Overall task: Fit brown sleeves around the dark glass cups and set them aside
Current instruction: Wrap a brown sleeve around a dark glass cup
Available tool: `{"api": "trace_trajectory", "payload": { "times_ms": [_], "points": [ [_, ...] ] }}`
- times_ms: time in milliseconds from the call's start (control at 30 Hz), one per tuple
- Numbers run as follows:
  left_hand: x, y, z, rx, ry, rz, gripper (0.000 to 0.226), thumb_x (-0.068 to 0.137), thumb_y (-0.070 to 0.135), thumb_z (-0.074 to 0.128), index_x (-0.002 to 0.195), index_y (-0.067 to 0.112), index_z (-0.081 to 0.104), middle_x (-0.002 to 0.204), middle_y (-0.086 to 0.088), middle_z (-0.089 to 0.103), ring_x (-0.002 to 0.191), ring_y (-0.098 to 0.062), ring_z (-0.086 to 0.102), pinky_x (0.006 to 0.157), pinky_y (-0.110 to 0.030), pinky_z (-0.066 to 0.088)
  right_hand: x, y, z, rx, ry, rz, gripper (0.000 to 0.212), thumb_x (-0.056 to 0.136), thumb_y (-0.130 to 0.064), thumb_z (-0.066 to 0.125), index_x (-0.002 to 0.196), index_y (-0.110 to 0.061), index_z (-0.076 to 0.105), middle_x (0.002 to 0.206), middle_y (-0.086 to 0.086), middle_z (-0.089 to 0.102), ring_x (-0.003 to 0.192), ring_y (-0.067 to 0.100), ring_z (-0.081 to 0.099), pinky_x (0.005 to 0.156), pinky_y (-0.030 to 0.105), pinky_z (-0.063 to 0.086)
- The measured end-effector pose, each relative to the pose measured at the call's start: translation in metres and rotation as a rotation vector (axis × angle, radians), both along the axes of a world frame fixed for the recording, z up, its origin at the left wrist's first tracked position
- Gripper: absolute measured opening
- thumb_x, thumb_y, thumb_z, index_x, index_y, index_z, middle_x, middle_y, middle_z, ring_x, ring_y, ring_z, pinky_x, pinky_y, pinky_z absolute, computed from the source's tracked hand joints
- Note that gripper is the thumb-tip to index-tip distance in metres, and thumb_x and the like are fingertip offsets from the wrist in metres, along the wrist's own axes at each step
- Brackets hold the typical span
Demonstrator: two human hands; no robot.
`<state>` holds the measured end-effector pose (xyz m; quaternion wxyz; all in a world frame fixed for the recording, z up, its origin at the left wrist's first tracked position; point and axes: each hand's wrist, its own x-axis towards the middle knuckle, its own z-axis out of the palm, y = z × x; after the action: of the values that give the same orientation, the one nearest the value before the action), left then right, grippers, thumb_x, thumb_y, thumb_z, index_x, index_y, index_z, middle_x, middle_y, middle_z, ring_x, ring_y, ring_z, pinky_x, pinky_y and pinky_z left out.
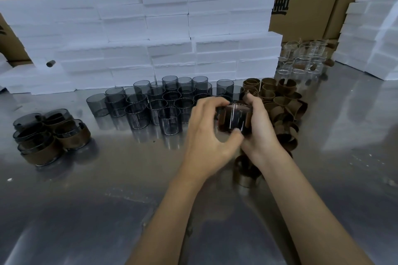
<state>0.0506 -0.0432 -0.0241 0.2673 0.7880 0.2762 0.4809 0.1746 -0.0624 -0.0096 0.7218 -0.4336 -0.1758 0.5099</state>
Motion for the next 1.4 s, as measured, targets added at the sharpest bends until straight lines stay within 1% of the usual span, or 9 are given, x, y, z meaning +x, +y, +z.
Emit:
{"api": "trace_trajectory", "payload": {
  "times_ms": [200,300,433,633,767,900,1000,1233,1400],
  "points": [
    [0.005,0.007,-0.008,-0.068,0.114,0.081,0.071,0.089,0.047,0.073,0.150,0.027,0.043,0.143,0.011,0.043,0.133,-0.003,0.043,0.110,-0.028,0.043,-0.004,0.004,0.000,-0.014,0.051,0.022,0.054,0.103,-0.052,0.049,0.131,-0.008,0.060,0.119,0.019,0.072,0.104,0.029,0.073,0.082,0.037,0.062],
    [0.004,0.012,-0.005,-0.214,-0.117,0.124,0.058,0.096,0.038,0.068,0.149,0.023,0.049,0.135,0.007,0.045,0.119,-0.002,0.055,0.096,-0.016,0.049,-0.007,0.004,0.000,0.066,-0.023,-0.003,0.036,0.108,-0.028,0.044,0.126,-0.003,0.063,0.117,0.018,0.074,0.104,0.025,0.072,0.082,0.032,0.061],
    [-0.001,0.019,0.002,-0.474,-0.488,0.045,0.023,0.105,0.018,0.057,0.127,0.021,0.058,0.124,-0.012,0.063,0.098,-0.022,0.073,0.077,-0.025,0.060,-0.010,0.004,0.001,0.169,-0.276,-0.098,0.032,0.101,0.006,0.047,0.112,-0.014,0.070,0.114,0.009,0.074,0.107,0.018,0.071,0.089,0.024,0.058],
    [-0.007,0.024,0.008,-0.874,-0.867,-0.268,0.036,0.103,0.016,0.056,0.137,0.004,0.056,0.131,-0.020,0.067,0.115,-0.032,0.070,0.097,-0.038,0.058,-0.010,0.002,-0.002,0.167,-0.319,0.058,0.032,0.100,-0.011,0.060,0.131,-0.012,0.065,0.130,0.009,0.070,0.125,0.021,0.063,0.103,0.032,0.049],
    [-0.010,0.028,0.004,-0.871,-0.801,-0.283,0.039,0.106,0.024,0.050,0.142,0.010,0.054,0.130,-0.013,0.069,0.110,-0.027,0.069,0.096,-0.036,0.056,-0.013,0.001,-0.003,0.160,-0.341,0.217,0.036,0.104,-0.023,0.054,0.137,-0.013,0.063,0.134,0.010,0.068,0.128,0.023,0.061,0.110,0.042,0.045],
    [-0.010,0.028,0.003,-0.822,-0.673,-0.207,0.031,0.105,0.030,0.052,0.133,0.021,0.061,0.110,0.000,0.074,0.093,-0.013,0.067,0.062,-0.020,0.050,-0.013,0.000,-0.002,0.165,-0.306,0.207,0.034,0.105,-0.024,0.053,0.136,-0.013,0.062,0.129,0.008,0.071,0.121,0.019,0.066,0.092,0.029,0.056],
    [-0.011,0.029,0.003,-0.818,-0.662,-0.184,0.027,0.105,0.030,0.052,0.130,0.024,0.062,0.106,0.002,0.075,0.087,-0.008,0.067,0.057,-0.017,0.049,-0.013,0.001,-0.002,0.169,-0.284,0.221,0.034,0.105,-0.024,0.052,0.136,-0.013,0.062,0.127,0.008,0.072,0.118,0.017,0.068,0.086,0.025,0.057],
    [-0.010,0.029,-0.002,-0.726,-0.528,-0.110,0.035,0.092,0.039,0.072,0.123,0.023,0.072,0.123,-0.004,0.072,0.096,-0.011,0.069,0.068,-0.018,0.053,-0.015,0.004,-0.006,0.171,-0.263,0.083,0.036,0.095,-0.017,0.068,0.131,-0.012,0.062,0.120,0.009,0.073,0.103,0.018,0.073,0.091,0.031,0.056],
    [-0.008,0.029,-0.003,-0.688,-0.542,-0.024,0.041,0.091,0.028,0.075,0.130,0.020,0.064,0.123,-0.006,0.072,0.108,-0.024,0.072,0.098,-0.042,0.057,-0.018,0.006,-0.008,0.160,-0.396,0.009,0.026,0.091,-0.013,0.074,0.115,-0.017,0.067,0.115,0.009,0.073,0.105,0.024,0.072,0.095,0.035,0.057]
  ]
}}
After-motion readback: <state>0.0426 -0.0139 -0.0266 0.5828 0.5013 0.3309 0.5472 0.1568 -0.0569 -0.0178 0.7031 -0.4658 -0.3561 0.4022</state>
